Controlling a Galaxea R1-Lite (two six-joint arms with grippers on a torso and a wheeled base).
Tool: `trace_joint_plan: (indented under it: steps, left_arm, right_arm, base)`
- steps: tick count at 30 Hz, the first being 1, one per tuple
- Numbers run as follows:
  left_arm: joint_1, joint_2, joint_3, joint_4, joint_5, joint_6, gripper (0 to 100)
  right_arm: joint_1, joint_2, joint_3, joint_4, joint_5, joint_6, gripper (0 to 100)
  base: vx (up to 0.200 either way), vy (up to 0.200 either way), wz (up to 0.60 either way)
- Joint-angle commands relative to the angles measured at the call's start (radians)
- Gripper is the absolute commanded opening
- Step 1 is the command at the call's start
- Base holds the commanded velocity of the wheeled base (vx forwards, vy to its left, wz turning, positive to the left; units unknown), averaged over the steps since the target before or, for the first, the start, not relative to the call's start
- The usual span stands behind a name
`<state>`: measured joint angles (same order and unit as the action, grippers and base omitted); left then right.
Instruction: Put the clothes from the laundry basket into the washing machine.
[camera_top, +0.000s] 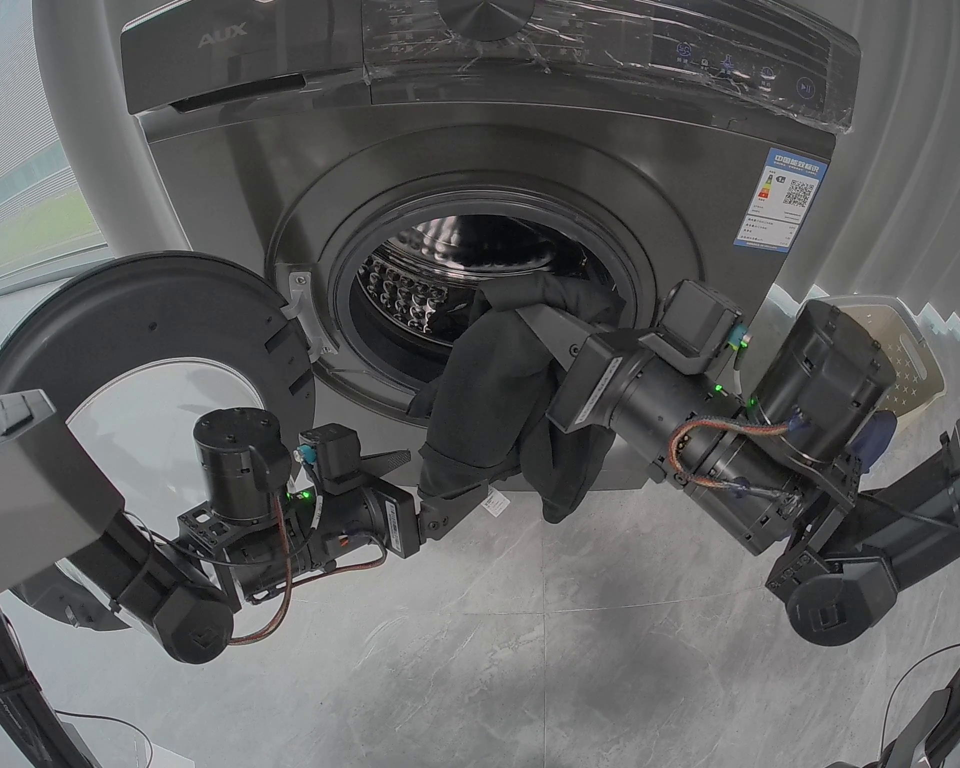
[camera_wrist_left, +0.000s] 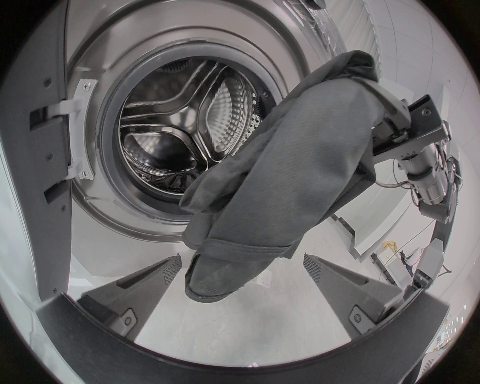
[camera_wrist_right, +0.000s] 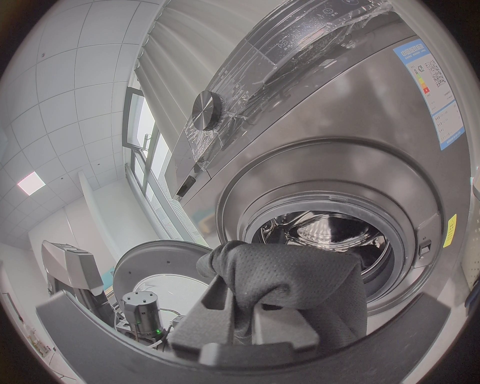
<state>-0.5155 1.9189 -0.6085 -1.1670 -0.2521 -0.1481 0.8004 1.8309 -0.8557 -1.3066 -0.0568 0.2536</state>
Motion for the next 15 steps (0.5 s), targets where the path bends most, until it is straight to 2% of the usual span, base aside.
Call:
trace_joint_plan:
  steps: [1,7,15]
  left_arm:
    - [0.017,0.055,-0.013,-0.011,-0.003,-0.004,100]
    - [0.035,0.077,-0.016,-0.059,-0.009,-0.002,100]
    - [0.029,0.109,-0.045,-0.069,-0.026,-0.002,100]
  right_arm:
    - [0.000,-0.002,0.000,0.000,0.000,-0.001,0]
    - [0.002,-0.002,0.001,0.000,-0.001,-0.001,0]
    - [0.002,-0.001,0.006,0.000,-0.001,-0.001,0]
  base:
    - [0.000,0.000,0.00]
    - [0.000,0.000,0.00]
    - [0.000,0.000,0.00]
